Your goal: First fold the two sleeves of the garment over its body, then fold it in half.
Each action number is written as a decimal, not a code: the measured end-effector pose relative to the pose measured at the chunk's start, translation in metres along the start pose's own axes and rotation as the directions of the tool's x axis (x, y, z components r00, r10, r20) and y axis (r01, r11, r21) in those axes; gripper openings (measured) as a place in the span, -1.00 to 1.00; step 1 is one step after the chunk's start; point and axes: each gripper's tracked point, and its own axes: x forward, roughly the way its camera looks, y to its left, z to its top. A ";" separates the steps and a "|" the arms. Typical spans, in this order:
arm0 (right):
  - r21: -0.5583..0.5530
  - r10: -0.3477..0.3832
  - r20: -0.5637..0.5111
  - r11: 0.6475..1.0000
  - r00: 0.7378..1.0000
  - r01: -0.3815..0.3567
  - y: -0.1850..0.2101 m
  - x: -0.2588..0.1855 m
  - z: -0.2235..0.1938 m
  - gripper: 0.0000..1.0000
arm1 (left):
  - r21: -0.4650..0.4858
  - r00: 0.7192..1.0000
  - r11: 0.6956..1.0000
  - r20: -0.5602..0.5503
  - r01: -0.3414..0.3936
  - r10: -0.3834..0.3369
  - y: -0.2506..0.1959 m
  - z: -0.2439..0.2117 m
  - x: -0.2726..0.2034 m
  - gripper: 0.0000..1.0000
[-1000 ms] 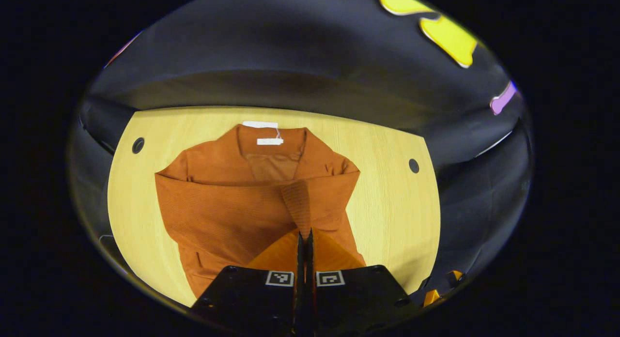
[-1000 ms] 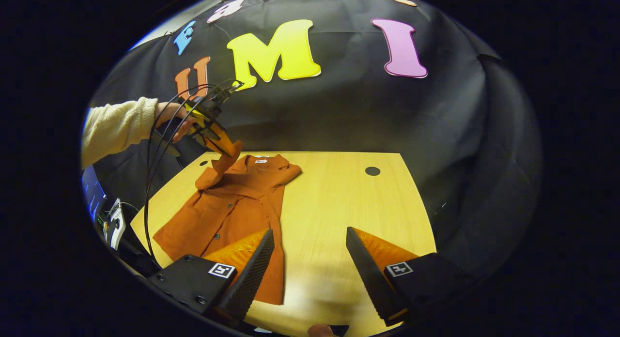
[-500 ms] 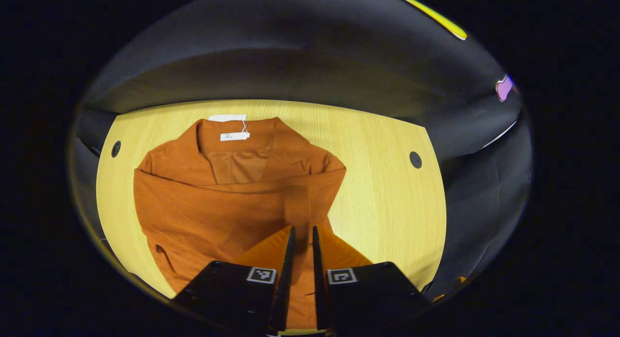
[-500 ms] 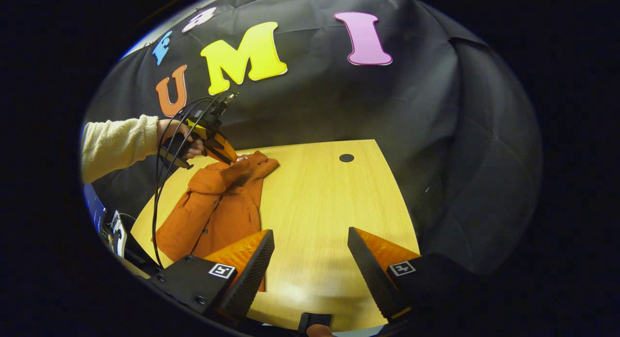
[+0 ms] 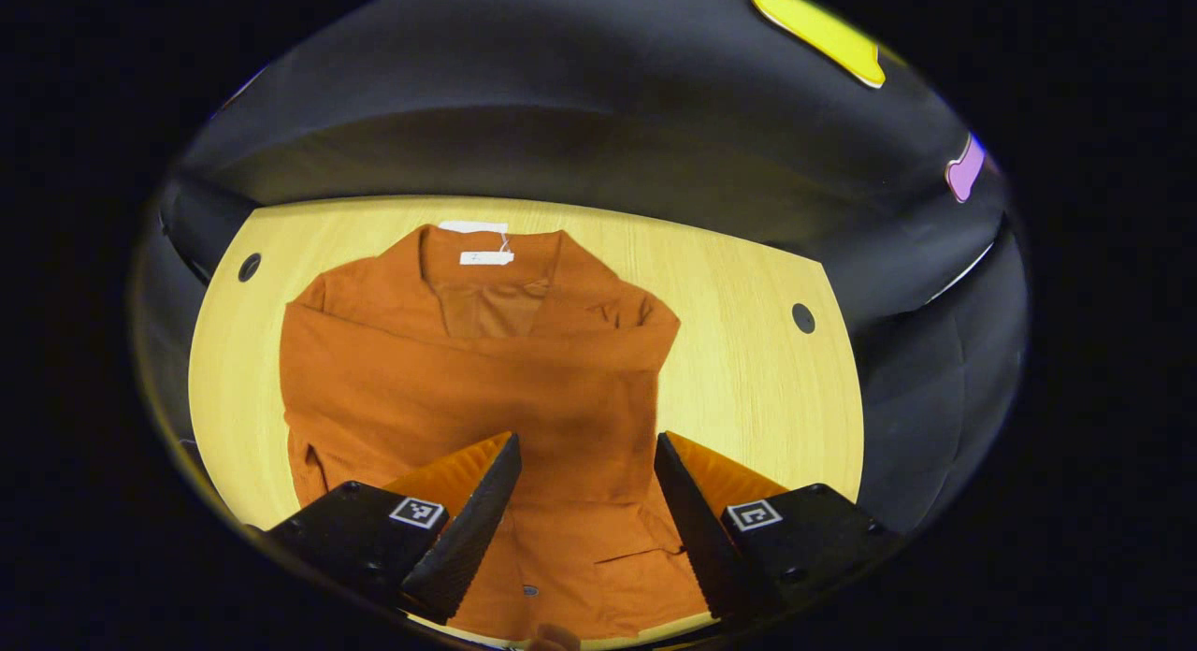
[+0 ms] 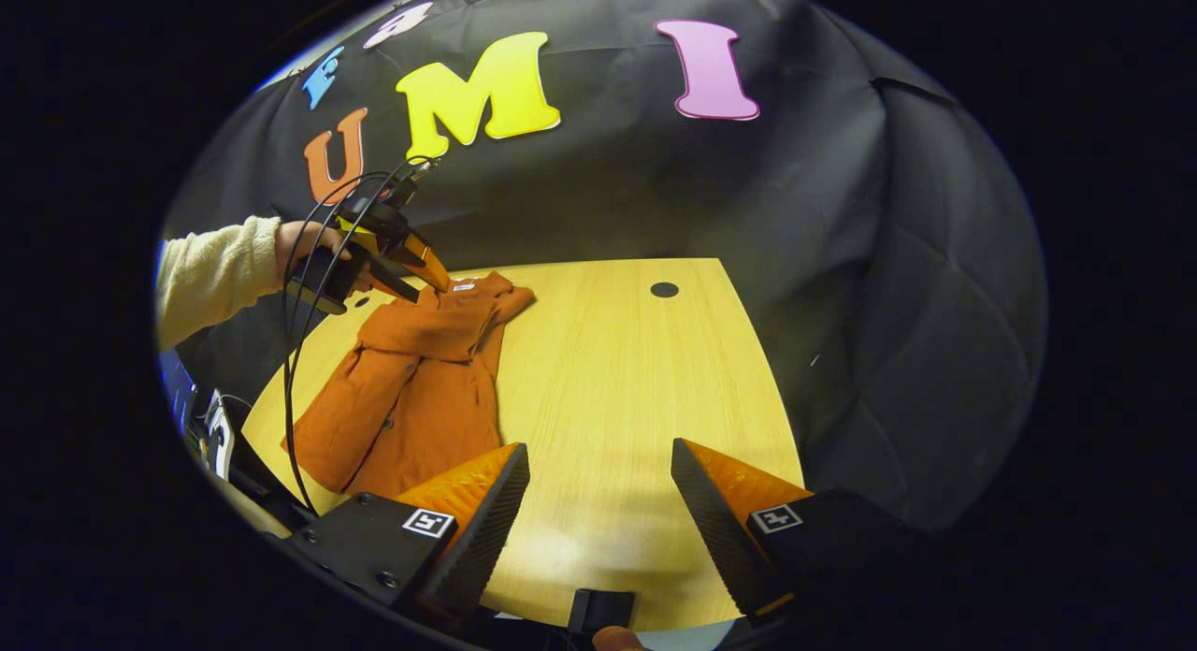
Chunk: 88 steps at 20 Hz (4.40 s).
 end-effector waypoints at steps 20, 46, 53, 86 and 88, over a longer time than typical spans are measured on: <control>-0.062 0.106 -0.194 0.991 0.975 -0.120 0.095 0.078 -0.054 0.98 | -0.191 0.978 0.961 0.017 -0.200 0.207 0.260 -0.190 -0.098 0.90; 0.245 0.324 -0.673 0.946 0.665 -0.212 0.122 0.088 -0.137 0.93 | -0.269 0.885 0.952 -0.395 0.143 -0.245 0.244 -0.327 -0.133 0.49; 0.294 0.375 -0.678 0.927 0.633 -0.234 0.154 0.085 -0.145 0.75 | -0.254 0.877 0.949 -0.391 0.187 -0.277 0.241 -0.324 -0.128 0.22; 0.380 0.552 -0.469 0.831 0.689 -0.406 0.208 0.054 -0.035 -0.94 | -0.061 0.961 0.992 -0.248 0.114 -0.126 0.189 -0.250 -0.186 -0.89; 0.365 0.565 -0.433 0.822 0.702 -0.436 0.218 0.057 -0.003 -0.94 | -0.045 0.968 0.991 -0.211 0.129 -0.136 0.187 -0.225 -0.198 -0.89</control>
